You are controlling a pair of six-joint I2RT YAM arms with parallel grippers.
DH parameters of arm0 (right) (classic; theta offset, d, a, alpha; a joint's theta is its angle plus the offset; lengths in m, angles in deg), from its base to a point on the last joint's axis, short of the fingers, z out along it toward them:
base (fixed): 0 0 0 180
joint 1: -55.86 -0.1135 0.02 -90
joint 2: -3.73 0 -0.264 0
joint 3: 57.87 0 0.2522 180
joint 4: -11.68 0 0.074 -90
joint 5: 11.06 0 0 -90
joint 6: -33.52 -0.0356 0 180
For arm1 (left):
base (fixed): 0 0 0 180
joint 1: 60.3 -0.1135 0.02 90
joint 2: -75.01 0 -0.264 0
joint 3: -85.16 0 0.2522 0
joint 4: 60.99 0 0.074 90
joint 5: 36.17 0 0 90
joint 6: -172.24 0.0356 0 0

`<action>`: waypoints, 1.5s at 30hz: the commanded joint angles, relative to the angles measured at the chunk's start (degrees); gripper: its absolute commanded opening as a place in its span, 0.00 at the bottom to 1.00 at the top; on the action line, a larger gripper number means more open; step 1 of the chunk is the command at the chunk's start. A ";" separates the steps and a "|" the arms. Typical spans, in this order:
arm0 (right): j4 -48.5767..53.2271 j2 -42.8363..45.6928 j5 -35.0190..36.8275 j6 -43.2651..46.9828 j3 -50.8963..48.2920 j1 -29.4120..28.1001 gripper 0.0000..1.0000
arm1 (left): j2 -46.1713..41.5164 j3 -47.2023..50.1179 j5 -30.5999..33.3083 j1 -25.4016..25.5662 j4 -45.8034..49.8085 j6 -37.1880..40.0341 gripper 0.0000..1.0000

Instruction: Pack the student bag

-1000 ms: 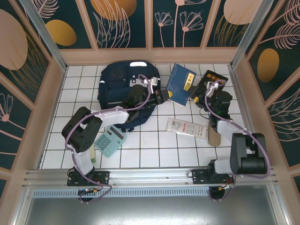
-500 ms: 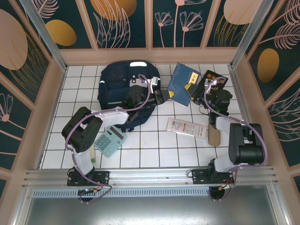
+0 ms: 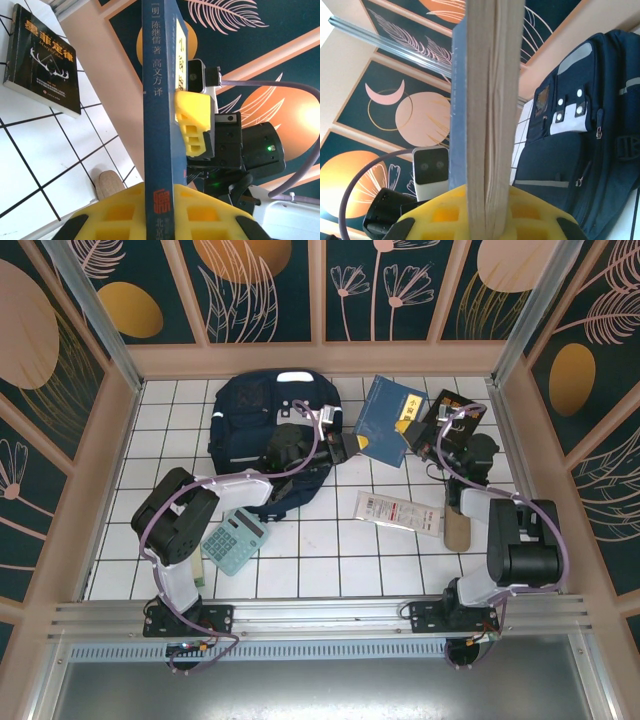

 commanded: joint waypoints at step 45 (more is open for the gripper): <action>28.54 30.19 16.84 20.15 -7.97 -4.91 0.00 | -22.06 1.58 45.59 -1.40 69.95 37.65 0.72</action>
